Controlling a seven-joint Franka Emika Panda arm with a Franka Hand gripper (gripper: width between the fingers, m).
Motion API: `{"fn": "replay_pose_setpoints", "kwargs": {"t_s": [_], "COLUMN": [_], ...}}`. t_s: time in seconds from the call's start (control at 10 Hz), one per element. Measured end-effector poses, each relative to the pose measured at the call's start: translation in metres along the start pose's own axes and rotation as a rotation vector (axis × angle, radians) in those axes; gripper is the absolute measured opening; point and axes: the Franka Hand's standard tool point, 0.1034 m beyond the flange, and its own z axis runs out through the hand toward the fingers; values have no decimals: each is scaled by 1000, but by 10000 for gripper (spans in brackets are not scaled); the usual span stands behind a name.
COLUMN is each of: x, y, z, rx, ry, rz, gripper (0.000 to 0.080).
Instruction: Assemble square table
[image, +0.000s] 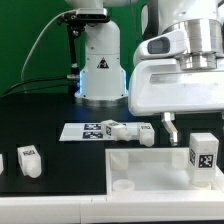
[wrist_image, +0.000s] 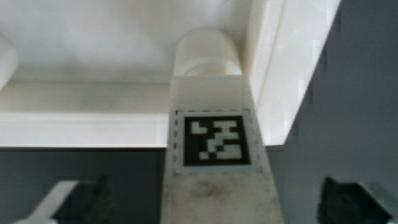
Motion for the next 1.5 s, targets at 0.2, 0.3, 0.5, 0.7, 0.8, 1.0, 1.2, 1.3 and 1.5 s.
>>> {"fn": "replay_pose_setpoints", "kwargs": {"t_s": [0.2,0.3,0.5,0.7,0.8,1.0,1.2,1.3,1.5], "x": [12,17,13,17,21,20,20,20,19], "y": [1,0,-6,-2,-2,-2,0,1,4], "z": [-3,-1,7,9,11,11,12,12,12], "rx": [8,11,15,17,16,11,-14,-34,-105], "ry": [-75,-109,-278,-397,-365,-366,-367,-364,-346], "rz": [12,15,38,46,48,71,197,273,525], "gripper": [642,648,648,610,610,288,284,284,284]}}
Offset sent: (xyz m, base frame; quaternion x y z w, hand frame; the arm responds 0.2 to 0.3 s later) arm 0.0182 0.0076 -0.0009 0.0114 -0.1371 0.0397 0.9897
